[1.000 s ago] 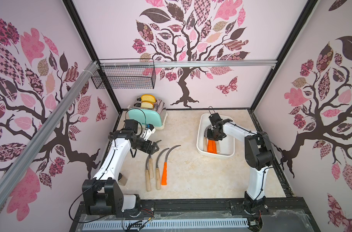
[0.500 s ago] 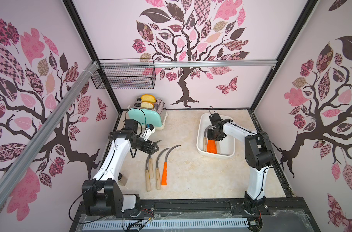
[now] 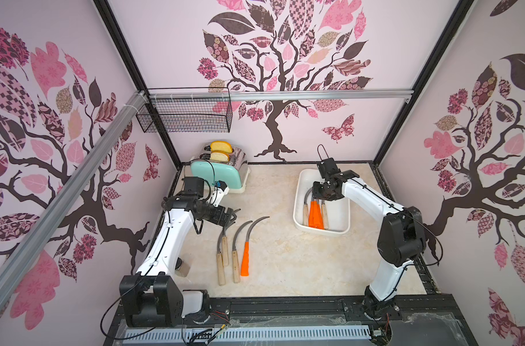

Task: Put small sickles into storage boxes
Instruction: Place the sickle in the storage box, then pick up the sickle at the center of the board.

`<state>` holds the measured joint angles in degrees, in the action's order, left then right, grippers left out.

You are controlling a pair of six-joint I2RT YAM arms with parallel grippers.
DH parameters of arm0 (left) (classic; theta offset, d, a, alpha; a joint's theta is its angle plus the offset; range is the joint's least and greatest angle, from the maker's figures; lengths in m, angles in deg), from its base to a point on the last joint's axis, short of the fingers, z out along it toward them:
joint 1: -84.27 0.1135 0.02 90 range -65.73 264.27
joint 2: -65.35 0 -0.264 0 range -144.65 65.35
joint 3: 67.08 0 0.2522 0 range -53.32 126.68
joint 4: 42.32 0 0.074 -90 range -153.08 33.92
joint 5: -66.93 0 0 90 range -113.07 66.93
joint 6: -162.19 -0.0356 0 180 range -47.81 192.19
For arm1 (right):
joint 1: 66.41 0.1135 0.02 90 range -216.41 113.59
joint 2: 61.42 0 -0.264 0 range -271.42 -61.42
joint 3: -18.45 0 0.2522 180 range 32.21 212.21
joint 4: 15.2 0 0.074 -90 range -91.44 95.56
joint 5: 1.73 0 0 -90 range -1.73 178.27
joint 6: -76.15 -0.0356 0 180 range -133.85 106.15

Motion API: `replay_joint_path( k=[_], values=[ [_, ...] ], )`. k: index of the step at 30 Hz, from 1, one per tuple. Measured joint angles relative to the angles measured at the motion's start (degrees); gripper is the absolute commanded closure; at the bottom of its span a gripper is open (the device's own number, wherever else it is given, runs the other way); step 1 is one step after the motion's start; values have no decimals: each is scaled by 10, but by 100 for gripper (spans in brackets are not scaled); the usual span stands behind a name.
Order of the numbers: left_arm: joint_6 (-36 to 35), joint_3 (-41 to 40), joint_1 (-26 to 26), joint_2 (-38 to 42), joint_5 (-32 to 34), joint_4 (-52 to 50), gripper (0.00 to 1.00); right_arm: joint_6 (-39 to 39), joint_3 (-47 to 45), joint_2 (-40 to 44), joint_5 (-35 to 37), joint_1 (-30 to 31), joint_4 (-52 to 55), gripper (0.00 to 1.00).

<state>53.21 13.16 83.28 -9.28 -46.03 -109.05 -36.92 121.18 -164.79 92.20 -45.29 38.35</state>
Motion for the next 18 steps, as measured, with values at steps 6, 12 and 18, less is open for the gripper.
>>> replay_joint_path(
  k=[6, 12, 18],
  values=[
    [47, -9, 0, 5, 34, 50, 2, -13, 12, 36, 22, 109, 23, 58],
    [93, -18, 0, 5, 67, 79, 2, -63, -36, 66, 31, 229, 23, 56],
    [122, -17, 1, 0, 79, 93, 2, -123, -82, 72, 33, 316, 10, 56]
  ],
)
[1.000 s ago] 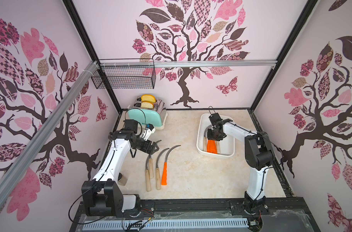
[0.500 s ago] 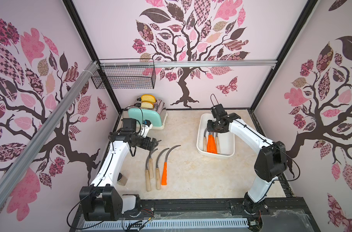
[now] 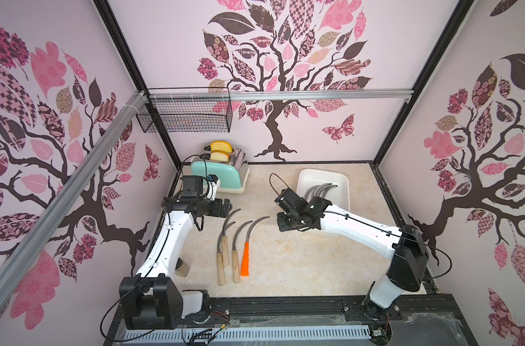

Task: Put small sickles into storage boxes
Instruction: Pick up the sickle at the center of the board.

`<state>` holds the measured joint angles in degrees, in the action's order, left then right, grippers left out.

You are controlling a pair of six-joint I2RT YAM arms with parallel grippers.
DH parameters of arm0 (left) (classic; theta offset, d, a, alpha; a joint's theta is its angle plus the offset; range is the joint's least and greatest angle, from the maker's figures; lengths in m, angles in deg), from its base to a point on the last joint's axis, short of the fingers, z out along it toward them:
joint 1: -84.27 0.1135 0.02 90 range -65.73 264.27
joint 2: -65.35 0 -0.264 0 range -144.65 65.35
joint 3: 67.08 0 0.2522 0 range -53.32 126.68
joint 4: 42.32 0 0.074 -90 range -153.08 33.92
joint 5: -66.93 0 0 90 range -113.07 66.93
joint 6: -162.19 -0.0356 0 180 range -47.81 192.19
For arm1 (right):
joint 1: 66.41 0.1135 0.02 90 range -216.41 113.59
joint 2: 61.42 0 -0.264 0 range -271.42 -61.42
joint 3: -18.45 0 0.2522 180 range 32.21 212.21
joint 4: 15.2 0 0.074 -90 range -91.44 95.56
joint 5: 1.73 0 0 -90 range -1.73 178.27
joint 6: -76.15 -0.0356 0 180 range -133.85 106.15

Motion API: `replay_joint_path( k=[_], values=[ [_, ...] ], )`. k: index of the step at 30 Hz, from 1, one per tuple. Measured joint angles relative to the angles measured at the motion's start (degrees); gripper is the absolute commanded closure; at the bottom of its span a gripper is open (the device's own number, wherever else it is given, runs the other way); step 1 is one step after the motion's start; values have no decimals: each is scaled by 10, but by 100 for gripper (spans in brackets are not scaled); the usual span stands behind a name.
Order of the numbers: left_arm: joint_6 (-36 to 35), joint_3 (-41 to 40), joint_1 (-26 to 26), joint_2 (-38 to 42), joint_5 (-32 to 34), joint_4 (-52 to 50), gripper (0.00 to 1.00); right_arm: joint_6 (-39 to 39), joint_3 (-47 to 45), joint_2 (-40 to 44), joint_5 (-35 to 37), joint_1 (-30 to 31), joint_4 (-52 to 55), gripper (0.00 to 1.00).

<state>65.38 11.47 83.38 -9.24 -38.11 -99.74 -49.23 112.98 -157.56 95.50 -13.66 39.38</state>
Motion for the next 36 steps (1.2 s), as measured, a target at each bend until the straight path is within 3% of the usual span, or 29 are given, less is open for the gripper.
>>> replay_joint_path(
  k=[12, 22, 36],
  values=[
    [6, -1, 7, -11, 11, -1, 2, -65, 54, -153, -35, 125, -57, 55],
    [13, -1, 66, -12, -8, -6, 3, -84, 85, -197, -62, 130, -85, 54],
    [13, -3, 68, -12, -26, -6, 3, -82, 175, -276, -64, 135, -45, 54]
  ],
)
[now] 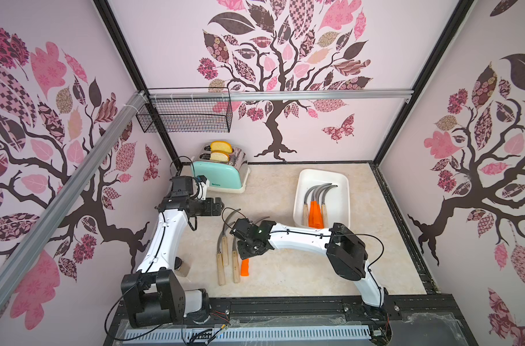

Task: Put small sickles into storage boxes
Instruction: Pick up the sickle at the center of the board.

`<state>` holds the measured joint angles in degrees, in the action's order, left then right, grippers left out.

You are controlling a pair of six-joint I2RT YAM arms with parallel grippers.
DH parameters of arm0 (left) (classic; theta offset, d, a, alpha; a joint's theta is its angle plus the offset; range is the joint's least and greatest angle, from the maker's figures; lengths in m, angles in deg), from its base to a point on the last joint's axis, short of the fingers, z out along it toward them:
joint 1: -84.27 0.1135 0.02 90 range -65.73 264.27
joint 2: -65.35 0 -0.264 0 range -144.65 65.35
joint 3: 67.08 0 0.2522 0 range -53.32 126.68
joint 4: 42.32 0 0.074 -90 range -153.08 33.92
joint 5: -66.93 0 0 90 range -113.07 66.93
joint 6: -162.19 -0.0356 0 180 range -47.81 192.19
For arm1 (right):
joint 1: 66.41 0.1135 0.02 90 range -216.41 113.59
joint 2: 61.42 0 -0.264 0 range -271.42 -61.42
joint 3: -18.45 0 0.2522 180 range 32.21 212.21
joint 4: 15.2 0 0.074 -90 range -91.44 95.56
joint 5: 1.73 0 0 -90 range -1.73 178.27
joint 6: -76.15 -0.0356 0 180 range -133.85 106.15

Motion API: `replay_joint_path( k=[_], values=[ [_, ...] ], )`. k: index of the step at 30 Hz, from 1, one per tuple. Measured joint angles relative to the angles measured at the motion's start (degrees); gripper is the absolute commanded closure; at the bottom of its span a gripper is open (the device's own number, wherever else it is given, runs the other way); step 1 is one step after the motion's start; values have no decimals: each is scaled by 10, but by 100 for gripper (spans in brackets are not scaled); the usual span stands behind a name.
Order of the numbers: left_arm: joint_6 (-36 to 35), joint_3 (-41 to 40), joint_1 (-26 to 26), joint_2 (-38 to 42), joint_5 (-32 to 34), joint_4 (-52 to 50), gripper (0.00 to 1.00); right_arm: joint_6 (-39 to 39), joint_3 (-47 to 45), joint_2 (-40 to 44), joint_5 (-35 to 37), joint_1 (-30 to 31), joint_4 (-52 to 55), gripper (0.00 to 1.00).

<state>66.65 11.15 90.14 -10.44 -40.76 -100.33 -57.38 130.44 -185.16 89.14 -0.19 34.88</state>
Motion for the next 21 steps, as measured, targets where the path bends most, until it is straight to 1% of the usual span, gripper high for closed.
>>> replay_joint_path(
  k=[7, 21],
  values=[
    [-2, -4, 0, 0, -5, 0, 3, 0, 12, -19, 0, 3, 23, 53],
    [-6, -9, 0, 1, -5, -1, 3, 2, 42, -30, 0, 5, 37, 53]
  ],
)
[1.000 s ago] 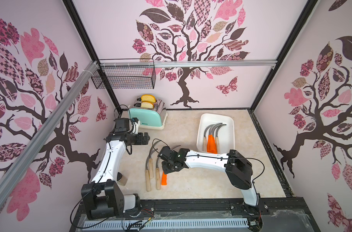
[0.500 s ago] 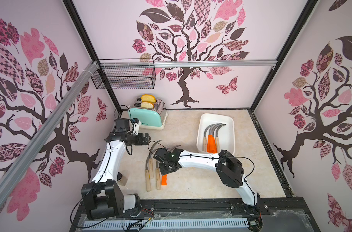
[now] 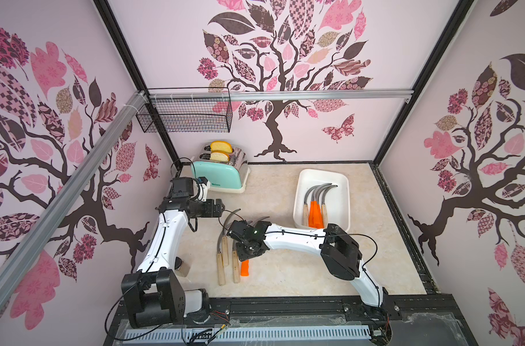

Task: Put small sickles into storage boxes
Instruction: Pick up the sickle at the center of the board.

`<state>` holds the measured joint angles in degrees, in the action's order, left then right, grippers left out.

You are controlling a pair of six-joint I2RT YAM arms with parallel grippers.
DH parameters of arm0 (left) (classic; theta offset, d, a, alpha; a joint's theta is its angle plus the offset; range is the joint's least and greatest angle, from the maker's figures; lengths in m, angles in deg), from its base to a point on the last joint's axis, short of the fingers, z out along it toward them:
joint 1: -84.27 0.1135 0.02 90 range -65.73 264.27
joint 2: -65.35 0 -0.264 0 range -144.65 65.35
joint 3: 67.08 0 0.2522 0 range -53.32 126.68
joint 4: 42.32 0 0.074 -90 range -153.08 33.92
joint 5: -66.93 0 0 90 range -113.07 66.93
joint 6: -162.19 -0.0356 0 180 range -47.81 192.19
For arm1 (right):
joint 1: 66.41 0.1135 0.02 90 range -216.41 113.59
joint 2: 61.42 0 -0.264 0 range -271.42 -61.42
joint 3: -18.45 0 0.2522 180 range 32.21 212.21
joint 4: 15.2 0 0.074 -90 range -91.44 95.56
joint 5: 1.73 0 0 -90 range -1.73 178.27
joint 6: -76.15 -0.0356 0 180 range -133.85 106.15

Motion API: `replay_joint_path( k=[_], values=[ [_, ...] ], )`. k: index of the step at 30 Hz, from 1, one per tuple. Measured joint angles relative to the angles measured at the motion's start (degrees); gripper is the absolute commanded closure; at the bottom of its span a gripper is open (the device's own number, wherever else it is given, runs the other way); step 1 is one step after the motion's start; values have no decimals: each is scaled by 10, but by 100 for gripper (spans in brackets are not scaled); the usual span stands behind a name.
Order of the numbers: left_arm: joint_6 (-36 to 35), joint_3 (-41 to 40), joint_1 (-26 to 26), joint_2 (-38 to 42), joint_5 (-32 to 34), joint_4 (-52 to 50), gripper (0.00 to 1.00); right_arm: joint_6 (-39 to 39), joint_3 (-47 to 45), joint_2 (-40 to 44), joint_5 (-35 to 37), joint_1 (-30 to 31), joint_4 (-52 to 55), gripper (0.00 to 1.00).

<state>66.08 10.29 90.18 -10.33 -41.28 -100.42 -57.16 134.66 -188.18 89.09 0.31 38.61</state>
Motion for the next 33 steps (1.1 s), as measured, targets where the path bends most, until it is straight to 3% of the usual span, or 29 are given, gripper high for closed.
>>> replay_joint_path(
  k=[33],
  values=[
    [-3, 0, 0, 0, -1, -1, 2, 7, 39, -49, 9, 7, 38, 53]
  ],
)
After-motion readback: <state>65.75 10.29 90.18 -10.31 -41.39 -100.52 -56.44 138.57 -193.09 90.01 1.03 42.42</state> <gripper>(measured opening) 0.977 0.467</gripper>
